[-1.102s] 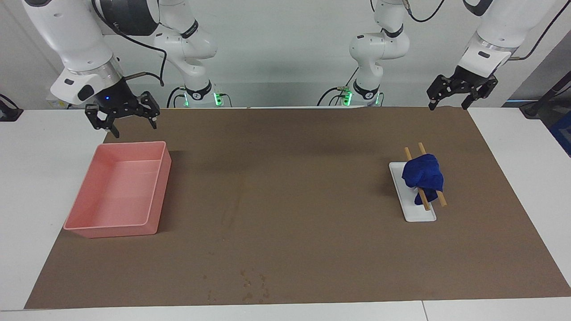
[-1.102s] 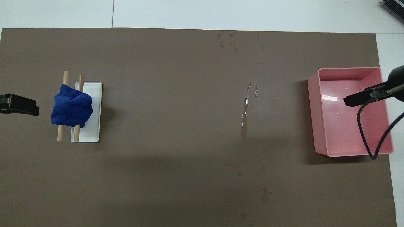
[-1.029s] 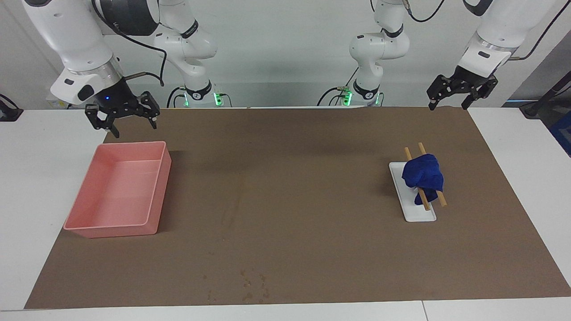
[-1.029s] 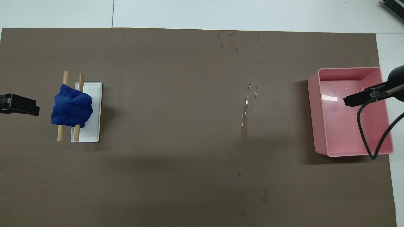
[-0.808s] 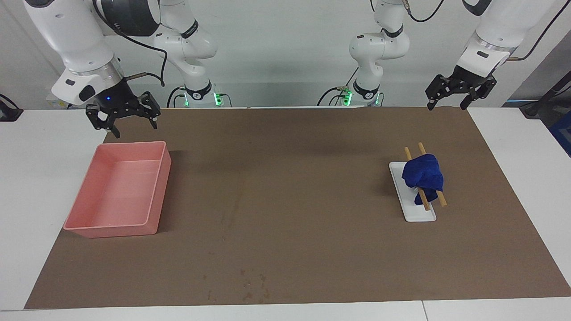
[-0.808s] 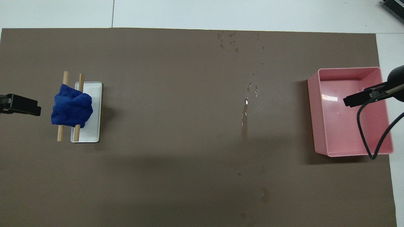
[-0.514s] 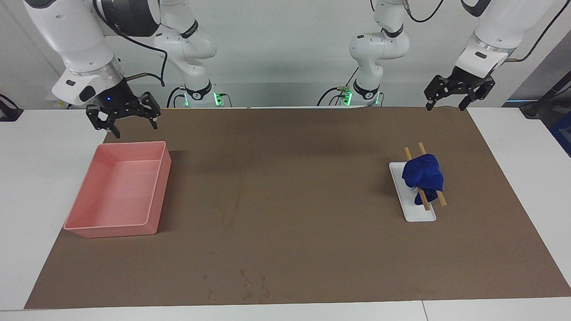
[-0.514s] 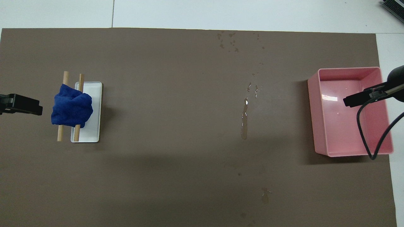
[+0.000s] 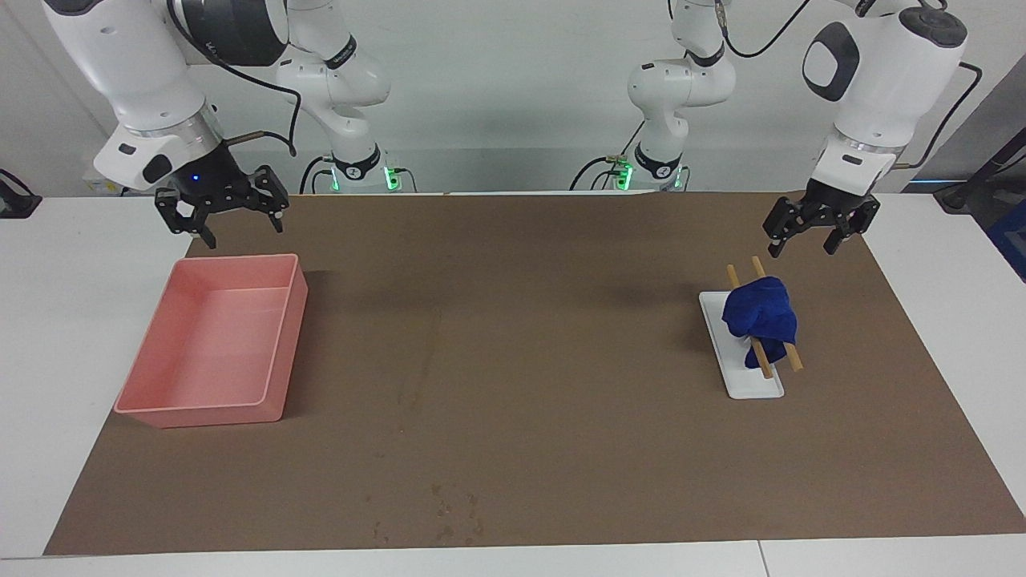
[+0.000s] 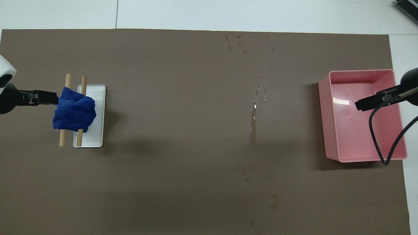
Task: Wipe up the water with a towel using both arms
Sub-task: 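Reach the left gripper to the blue towel and grasp it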
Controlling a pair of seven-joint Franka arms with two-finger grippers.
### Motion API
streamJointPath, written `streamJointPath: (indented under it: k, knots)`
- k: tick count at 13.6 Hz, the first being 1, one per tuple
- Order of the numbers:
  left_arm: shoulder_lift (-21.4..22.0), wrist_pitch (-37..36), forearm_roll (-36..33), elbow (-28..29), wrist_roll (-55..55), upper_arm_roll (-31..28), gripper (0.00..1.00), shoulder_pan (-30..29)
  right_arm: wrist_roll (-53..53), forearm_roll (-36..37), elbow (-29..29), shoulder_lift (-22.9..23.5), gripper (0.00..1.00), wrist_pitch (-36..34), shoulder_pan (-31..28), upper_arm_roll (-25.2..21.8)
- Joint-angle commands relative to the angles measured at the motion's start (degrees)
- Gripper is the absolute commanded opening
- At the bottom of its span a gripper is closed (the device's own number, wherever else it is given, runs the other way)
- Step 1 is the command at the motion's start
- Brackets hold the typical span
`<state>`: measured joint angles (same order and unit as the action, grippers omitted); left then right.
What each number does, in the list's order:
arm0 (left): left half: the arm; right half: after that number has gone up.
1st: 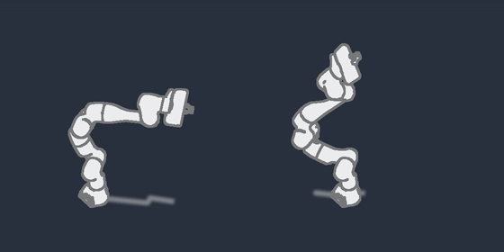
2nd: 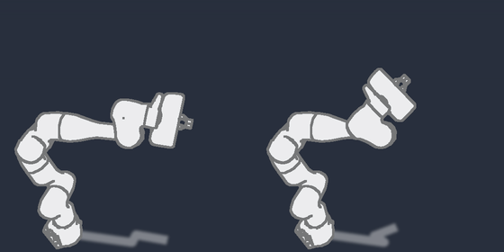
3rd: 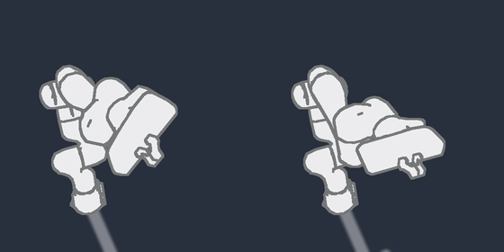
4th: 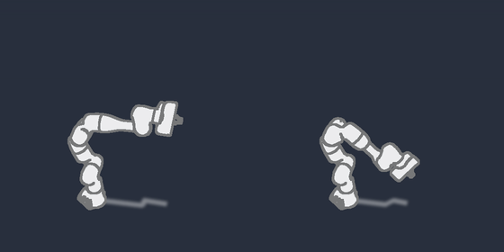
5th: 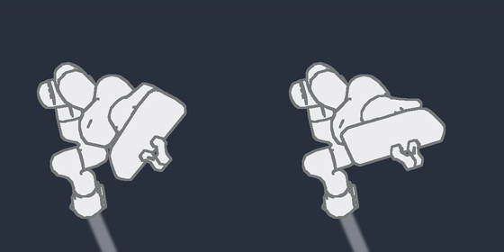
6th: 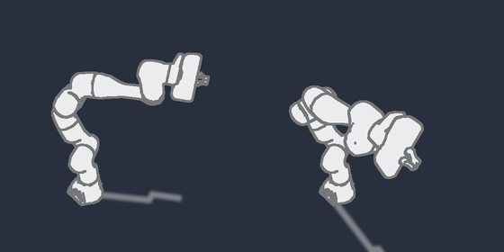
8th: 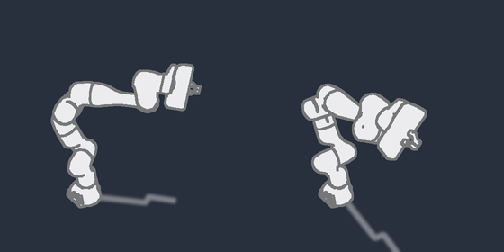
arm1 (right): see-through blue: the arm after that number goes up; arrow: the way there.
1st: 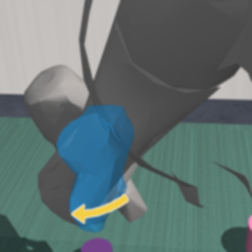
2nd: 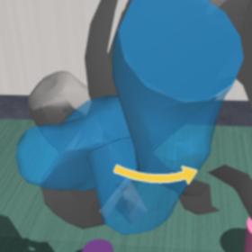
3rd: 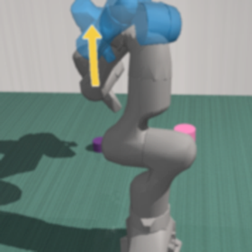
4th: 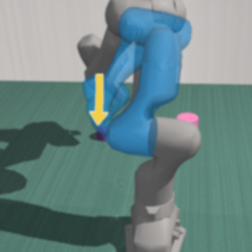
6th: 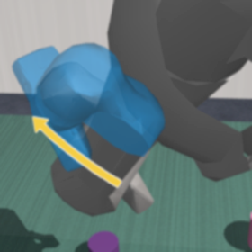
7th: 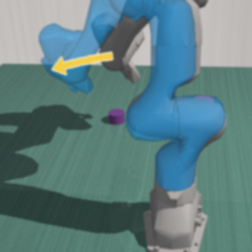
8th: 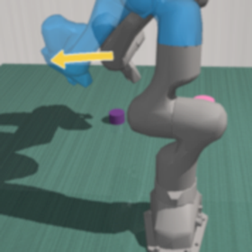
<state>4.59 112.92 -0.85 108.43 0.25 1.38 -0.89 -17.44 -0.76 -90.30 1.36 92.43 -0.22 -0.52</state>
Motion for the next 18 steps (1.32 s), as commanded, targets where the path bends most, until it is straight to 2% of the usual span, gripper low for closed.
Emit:
streamJointPath:
  k: [1,6,10,11,14,15,16,18]
  knots:
    - [0.16,10.08,-3.19,8.26,4.91,0.21,1.0,-0.17,0.3,0.76,-1.72,-1.36,1.0,1.17,-0.04,0.17]
    - [-3.45,15.56,-3.2,10.83,8.54,0.21,0.99,-0.17,0.12,0.76,-1.81,-1.36,1.0,1.17,-0.13,0.17]
    - [-5.21,19.17,-3.2,11.71,8.37,0.21,0.82,-0.87,0.04,0.76,-1.72,-1.36,1.0,1.09,0.04,0.17]
    - [-5.21,19.35,-3.2,11.8,8.37,0.21,0.74,-0.96,0.12,0.76,-1.72,-1.36,1.0,1.17,0.05,0.17]
    - [-5.21,19.88,-3.55,12.15,8.19,0.21,0.25,-0.96,0.04,0.76,-1.72,-1.36,1.0,1.08,0.05,0.17]
    - [-5.21,20.14,-4.51,12.5,8.19,0.21,0.05,-0.96,0.04,0.76,-1.72,-1.36,1.0,1.08,0.05,0.17]
    - [-5.21,20.14,-4.69,12.51,7.84,0.21,0.0,-1.04,0.04,0.76,-1.72,-1.36,1.0,1.08,0.05,0.17]
    - [-5.29,19.01,-4.69,11.55,7.84,0.21,0.0,-0.96,0.04,0.76,-1.72,-1.36,1.0,1.09,0.05,0.17]
